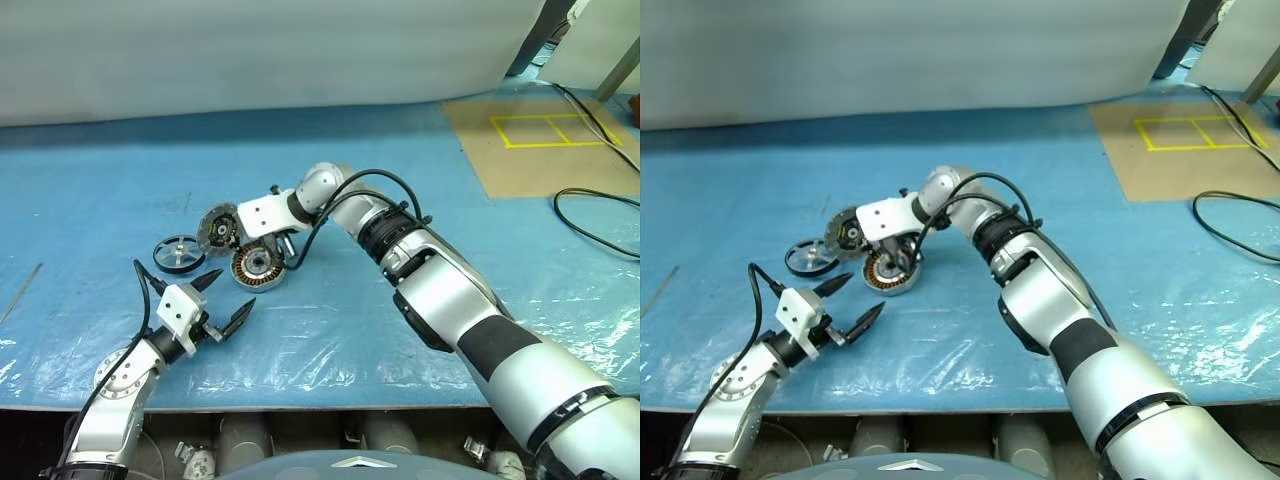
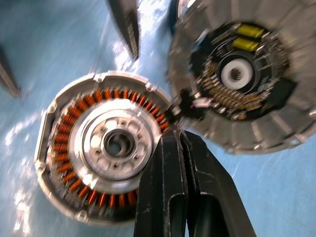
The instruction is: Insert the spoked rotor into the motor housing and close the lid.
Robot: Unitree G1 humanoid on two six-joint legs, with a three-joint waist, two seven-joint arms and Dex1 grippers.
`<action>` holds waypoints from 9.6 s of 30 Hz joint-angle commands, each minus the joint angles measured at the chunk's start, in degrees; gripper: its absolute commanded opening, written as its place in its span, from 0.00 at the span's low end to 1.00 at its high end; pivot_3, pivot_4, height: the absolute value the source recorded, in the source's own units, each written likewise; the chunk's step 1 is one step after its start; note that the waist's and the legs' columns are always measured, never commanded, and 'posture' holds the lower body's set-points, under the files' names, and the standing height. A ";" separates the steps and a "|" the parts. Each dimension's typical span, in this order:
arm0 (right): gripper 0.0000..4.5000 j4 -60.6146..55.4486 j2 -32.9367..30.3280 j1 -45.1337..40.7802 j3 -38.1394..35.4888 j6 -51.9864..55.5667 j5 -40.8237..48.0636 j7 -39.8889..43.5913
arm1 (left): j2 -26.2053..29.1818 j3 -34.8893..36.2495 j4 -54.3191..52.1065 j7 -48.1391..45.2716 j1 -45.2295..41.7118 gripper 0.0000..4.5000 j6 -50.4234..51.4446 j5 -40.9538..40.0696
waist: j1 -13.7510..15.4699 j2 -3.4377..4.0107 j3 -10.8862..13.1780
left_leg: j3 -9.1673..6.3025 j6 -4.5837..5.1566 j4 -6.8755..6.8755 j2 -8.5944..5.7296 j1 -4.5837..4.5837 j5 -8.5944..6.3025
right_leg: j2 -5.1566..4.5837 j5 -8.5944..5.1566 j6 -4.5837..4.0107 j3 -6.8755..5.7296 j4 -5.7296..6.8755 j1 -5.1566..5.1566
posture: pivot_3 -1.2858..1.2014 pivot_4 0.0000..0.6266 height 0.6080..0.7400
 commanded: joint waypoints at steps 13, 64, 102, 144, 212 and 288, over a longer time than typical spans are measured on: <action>0.01 -15.32 1.28 15.70 -8.39 17.85 14.62 -0.65 | 0.76 0.84 -0.77 -0.32 -0.02 1.00 -0.69 -0.92 | 0.65 -0.04 -0.01 | 0.00 -0.05 0.02 -0.03 0.01 -0.02 | -0.01 0.00 0.01 -0.01 0.00 0.02 | 0.52 0.24 1.00; 0.01 -7.97 -2.19 23.04 -5.31 14.79 15.48 -5.14 | 1.34 1.48 -0.84 -0.28 0.39 1.00 -0.73 -1.41 | 1.10 -0.02 -0.03 | 0.00 -0.07 -0.05 -0.06 0.56 -0.04 | -0.05 -0.02 0.01 0.01 -0.07 0.80 | 0.52 0.24 1.00; 0.00 -28.32 -5.64 26.39 -10.06 26.75 25.37 -0.48 | 32.66 -0.62 39.15 -43.03 -38.67 0.96 4.75 -0.41 | 1.35 -0.18 -0.01 | -0.10 -0.33 -0.11 -0.18 0.04 0.12 | -0.02 0.14 0.24 -0.05 -0.03 0.05 | 0.52 0.24 1.00; 0.00 -52.98 -10.18 36.01 -9.44 41.05 32.89 -7.41 | 25.84 -17.33 74.68 -34.66 -65.96 0.65 -31.43 29.10 | 2.76 -0.42 0.11 | -0.36 -0.49 -0.22 -0.29 0.02 0.09 | -0.04 0.24 0.43 -0.12 -0.05 0.11 | 0.52 0.24 1.00; 0.00 -47.50 -10.86 34.34 -7.32 37.04 31.37 -7.26 | 26.34 -16.71 74.08 -30.60 -65.02 0.65 -37.78 29.16 | 2.98 -0.44 0.12 | -0.37 -0.51 -0.18 -0.29 0.01 0.08 | -0.05 0.25 0.44 -0.13 -0.06 0.15 | 0.52 0.24 1.00; 0.00 -50.33 -18.44 38.04 -10.10 30.88 32.54 -3.76 | 14.30 14.01 -16.82 -12.84 -1.59 0.40 21.13 -20.26 | 2.59 -0.69 0.29 | -0.25 -0.56 -0.14 -0.19 0.01 0.00 | 0.03 0.07 0.14 -0.03 -0.15 0.07 | 0.52 0.24 1.00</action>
